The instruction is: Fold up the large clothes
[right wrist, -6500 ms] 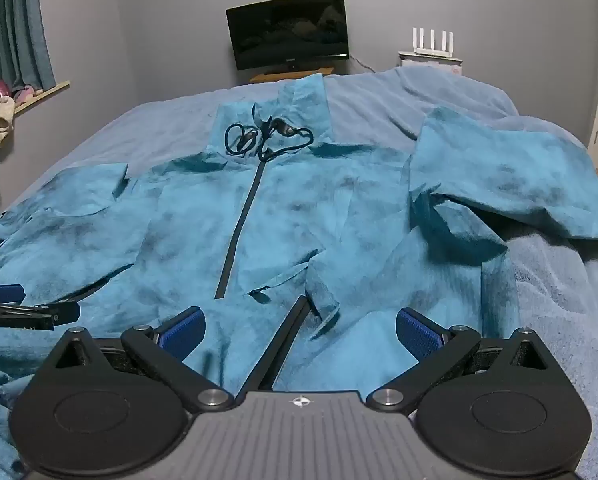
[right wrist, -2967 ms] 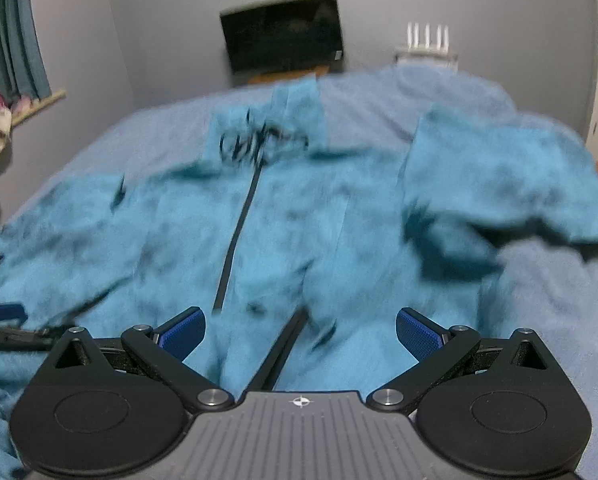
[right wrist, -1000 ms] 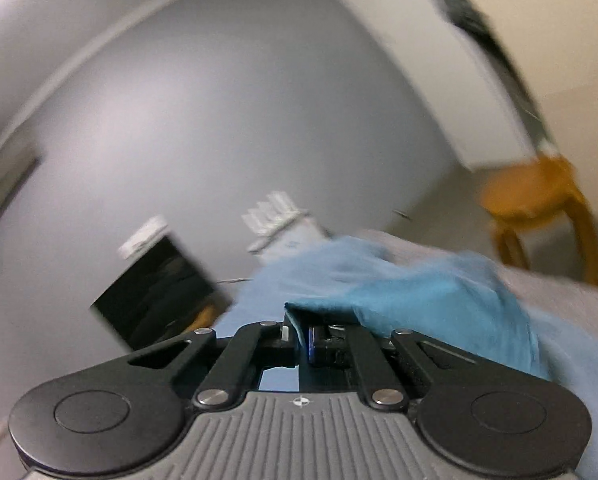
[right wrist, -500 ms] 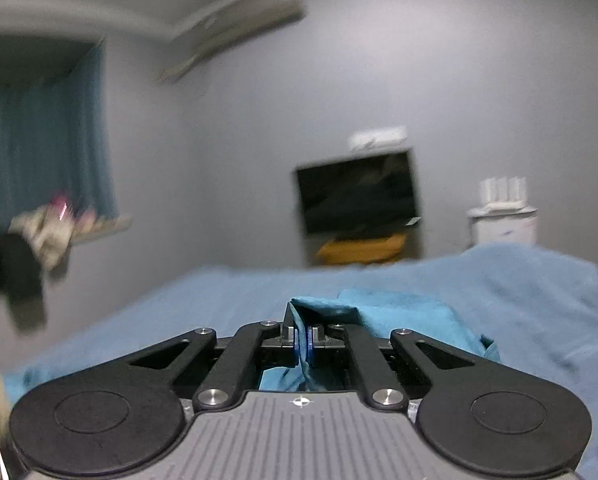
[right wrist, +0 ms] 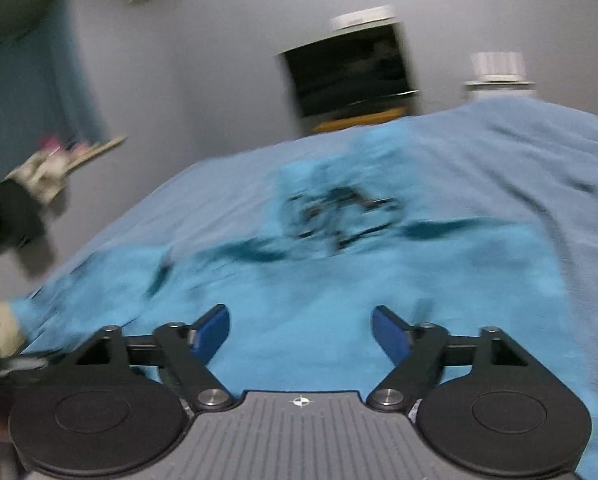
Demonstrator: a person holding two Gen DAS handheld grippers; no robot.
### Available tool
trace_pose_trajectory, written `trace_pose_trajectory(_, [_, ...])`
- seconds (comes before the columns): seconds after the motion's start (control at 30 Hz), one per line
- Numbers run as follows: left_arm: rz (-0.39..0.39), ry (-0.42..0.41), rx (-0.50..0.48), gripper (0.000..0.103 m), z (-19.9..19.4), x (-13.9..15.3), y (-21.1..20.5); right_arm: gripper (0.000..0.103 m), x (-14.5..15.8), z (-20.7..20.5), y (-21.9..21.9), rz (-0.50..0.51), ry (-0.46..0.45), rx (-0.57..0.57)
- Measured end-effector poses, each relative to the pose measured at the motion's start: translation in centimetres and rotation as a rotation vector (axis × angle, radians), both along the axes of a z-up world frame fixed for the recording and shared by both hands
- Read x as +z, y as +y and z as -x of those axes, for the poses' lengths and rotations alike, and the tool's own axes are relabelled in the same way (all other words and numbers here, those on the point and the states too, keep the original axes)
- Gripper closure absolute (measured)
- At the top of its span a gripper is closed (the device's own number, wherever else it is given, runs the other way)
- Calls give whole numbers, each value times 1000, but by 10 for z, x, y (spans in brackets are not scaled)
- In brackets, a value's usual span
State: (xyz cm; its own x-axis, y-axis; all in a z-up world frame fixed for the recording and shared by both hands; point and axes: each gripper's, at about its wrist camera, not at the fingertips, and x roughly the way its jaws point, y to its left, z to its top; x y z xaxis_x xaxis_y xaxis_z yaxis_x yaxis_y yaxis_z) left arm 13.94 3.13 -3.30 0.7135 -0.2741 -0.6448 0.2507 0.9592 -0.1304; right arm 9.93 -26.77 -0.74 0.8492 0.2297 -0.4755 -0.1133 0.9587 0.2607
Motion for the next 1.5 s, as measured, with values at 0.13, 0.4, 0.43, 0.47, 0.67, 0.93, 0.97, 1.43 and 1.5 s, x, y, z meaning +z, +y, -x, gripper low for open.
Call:
trace_pose_trajectory(0.13, [-144, -76, -154, 0, -2, 19, -62, 9, -6, 8, -34, 67, -28, -174])
trace_pose_trajectory(0.4, [-386, -84, -447, 0, -14, -15, -183, 2, -27, 21, -66, -29, 23, -238])
trace_pose_trajectory(0.43, [-420, -78, -462, 2, -15, -23, -193, 2, -30, 13, -64, -23, 33, -232])
trace_pose_trajectory(0.47, [-452, -79, -471, 12, -16, -30, -201, 2, -31, 16, -64, -18, 46, -228])
trace_pose_trajectory(0.67, [-428, -43, -449, 70, -29, -38, -200, 2, -53, -14, -64, -11, 88, -217])
trace_pose_trajectory(0.93, [-196, -112, -137, 79, -43, 14, -106, 2, -54, -16, -66, -34, 104, -194])
trace_pose_trajectory(0.97, [-163, -114, -77, 79, -44, 20, -88, 2, -54, -16, -66, -35, 103, -192])
trace_pose_trajectory(1.43, [-199, -167, -176, 11, -24, 24, -100, 2, -57, -24, -61, -13, 118, -191])
trace_pose_trajectory(1.5, [-197, -123, -293, 11, -21, 17, -126, 2, -57, -24, -61, -9, 118, -193])
